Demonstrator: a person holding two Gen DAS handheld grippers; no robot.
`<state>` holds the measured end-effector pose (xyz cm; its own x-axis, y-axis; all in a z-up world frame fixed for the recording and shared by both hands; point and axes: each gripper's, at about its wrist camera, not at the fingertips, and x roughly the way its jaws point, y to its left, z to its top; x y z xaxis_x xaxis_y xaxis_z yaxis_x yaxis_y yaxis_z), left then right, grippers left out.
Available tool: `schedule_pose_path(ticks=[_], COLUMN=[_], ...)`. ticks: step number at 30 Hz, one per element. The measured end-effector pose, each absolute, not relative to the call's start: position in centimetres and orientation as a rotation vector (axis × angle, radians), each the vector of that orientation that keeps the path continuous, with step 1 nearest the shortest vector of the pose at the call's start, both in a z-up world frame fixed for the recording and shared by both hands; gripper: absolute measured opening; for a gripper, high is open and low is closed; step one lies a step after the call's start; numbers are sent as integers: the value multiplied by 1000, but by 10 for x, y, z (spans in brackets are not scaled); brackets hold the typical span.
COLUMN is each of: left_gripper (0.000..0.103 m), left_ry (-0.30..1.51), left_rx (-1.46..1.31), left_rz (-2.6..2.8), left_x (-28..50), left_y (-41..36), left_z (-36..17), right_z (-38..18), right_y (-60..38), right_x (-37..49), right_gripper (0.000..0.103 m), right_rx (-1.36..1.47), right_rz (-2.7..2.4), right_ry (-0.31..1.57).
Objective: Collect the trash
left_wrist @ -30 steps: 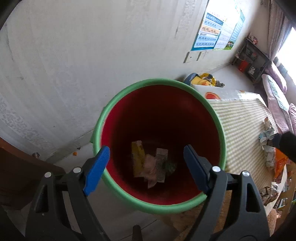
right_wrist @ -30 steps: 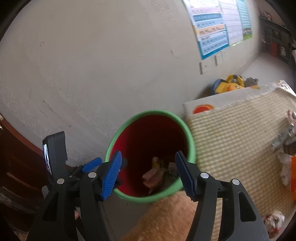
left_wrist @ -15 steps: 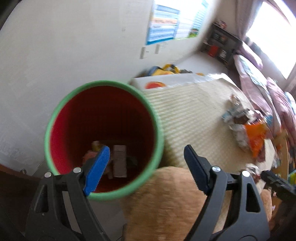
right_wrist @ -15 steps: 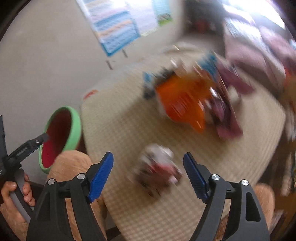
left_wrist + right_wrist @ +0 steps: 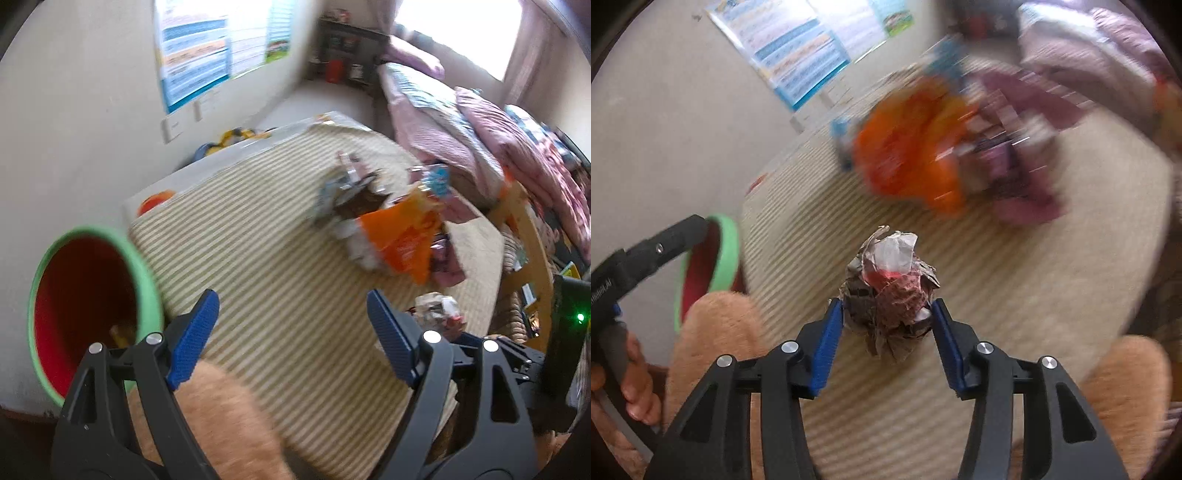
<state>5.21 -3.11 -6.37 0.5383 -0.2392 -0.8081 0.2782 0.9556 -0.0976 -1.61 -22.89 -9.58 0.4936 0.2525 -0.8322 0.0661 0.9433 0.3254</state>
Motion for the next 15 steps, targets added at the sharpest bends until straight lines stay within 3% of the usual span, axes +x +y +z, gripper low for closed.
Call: schedule_pose_path(ticks=[10, 15], left_gripper=[80, 80], left_ry=[981, 1007], left_rx=[257, 282], left_rz=[-501, -518], left_x=[95, 114], left_y=[-158, -185], left_z=[-88, -98], right_z=[-109, -114], right_y=[-294, -296], right_x=[-41, -43], right_gripper=[48, 48], right_rx=[468, 476], right_rz=[-7, 9], right_ry=[996, 986])
